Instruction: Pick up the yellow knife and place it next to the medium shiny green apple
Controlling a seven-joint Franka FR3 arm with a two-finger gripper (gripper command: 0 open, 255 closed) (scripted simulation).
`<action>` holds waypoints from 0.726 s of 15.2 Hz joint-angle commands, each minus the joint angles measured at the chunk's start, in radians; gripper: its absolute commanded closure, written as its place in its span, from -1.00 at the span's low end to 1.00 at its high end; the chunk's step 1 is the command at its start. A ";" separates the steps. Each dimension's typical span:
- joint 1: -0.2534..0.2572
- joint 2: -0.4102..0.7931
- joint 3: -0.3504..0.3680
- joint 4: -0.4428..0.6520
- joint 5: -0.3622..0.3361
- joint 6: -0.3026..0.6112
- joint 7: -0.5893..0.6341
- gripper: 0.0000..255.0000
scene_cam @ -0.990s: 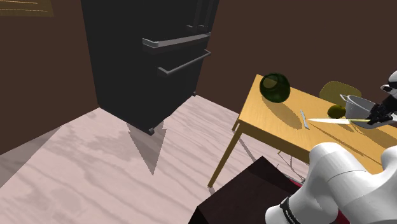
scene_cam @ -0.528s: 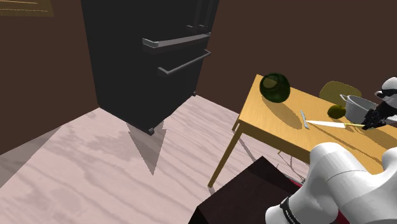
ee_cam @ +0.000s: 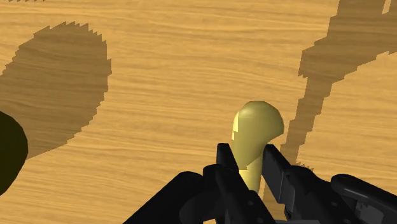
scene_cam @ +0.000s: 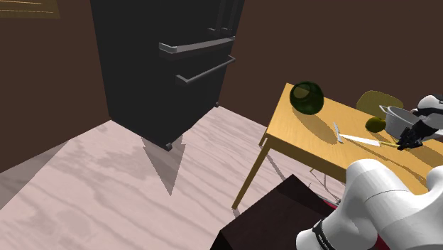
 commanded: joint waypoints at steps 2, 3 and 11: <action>0.001 -0.016 -0.012 -0.020 -0.014 0.031 0.007 1.00; 0.001 -0.020 -0.016 -0.026 -0.019 0.041 0.010 1.00; 0.004 -0.043 -0.036 -0.052 -0.040 0.084 0.022 1.00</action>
